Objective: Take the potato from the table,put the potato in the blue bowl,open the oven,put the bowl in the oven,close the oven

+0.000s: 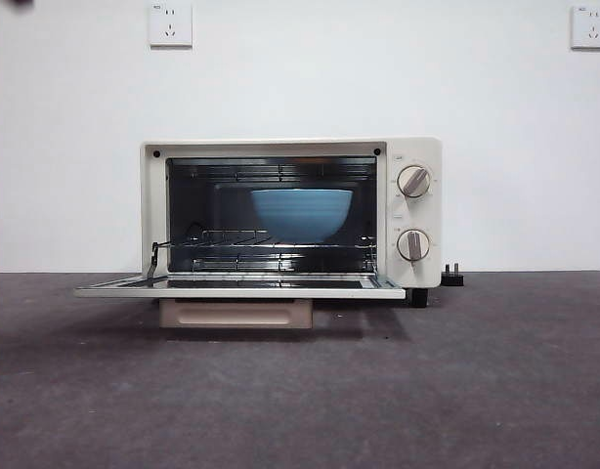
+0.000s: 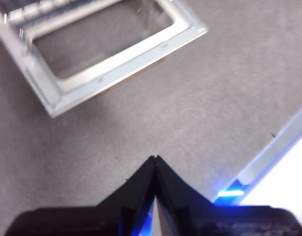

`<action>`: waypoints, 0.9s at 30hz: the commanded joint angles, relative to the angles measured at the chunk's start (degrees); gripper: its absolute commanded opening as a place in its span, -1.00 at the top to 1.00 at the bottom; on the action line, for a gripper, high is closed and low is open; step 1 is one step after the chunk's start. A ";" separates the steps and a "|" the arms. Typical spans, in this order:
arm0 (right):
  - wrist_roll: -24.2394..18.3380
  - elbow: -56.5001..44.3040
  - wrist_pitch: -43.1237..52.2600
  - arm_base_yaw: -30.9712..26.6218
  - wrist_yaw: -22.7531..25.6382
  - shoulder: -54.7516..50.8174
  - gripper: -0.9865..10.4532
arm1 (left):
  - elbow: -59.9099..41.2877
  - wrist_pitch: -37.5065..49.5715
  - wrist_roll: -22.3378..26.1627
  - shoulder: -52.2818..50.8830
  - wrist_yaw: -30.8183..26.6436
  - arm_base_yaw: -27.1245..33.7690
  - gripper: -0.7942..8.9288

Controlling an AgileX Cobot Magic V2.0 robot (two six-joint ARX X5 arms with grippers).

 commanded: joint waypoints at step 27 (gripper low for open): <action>9.31 -38.77 -0.96 -0.07 -0.44 -35.71 0.84 | -15.63 33.90 -17.35 38.51 27.71 23.63 0.85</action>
